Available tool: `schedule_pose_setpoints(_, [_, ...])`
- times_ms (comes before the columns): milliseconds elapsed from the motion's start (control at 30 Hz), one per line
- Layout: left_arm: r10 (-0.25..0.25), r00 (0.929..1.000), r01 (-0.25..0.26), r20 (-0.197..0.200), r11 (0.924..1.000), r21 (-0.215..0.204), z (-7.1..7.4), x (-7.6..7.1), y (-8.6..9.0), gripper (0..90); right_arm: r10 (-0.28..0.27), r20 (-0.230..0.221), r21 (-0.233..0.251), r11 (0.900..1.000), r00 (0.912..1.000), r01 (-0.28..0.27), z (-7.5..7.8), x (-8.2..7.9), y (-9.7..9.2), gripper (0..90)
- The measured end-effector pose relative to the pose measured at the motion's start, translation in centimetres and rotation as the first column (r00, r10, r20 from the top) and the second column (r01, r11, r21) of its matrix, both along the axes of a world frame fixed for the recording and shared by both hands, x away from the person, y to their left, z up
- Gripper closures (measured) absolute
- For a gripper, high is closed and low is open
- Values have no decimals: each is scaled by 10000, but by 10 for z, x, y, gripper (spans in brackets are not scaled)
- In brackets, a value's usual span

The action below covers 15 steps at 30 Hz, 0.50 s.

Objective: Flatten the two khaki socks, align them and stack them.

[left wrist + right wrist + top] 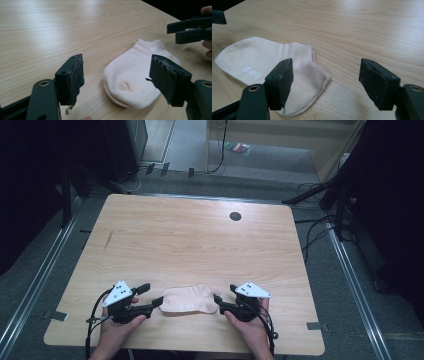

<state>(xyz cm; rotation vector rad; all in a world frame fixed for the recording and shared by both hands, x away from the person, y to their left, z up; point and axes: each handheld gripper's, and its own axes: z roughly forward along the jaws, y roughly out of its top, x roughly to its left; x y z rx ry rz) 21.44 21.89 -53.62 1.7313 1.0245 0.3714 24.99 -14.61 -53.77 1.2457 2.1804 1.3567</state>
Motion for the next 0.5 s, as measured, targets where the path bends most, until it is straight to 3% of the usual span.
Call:
schedule_pose_setpoints(200, [594, 9982, -594, -49, 9981, -129, 2, 3, 18, 240, -267, -120, -17, 9996, 9996, 266, 2, 5, -10, 147])
schedule_pose_setpoints(500, [1181, 9928, -1186, -204, 9926, -262, 3, 7, 39, 195, -690, -121, 99, 9976, 9975, 691, 4, 10, -28, 141])
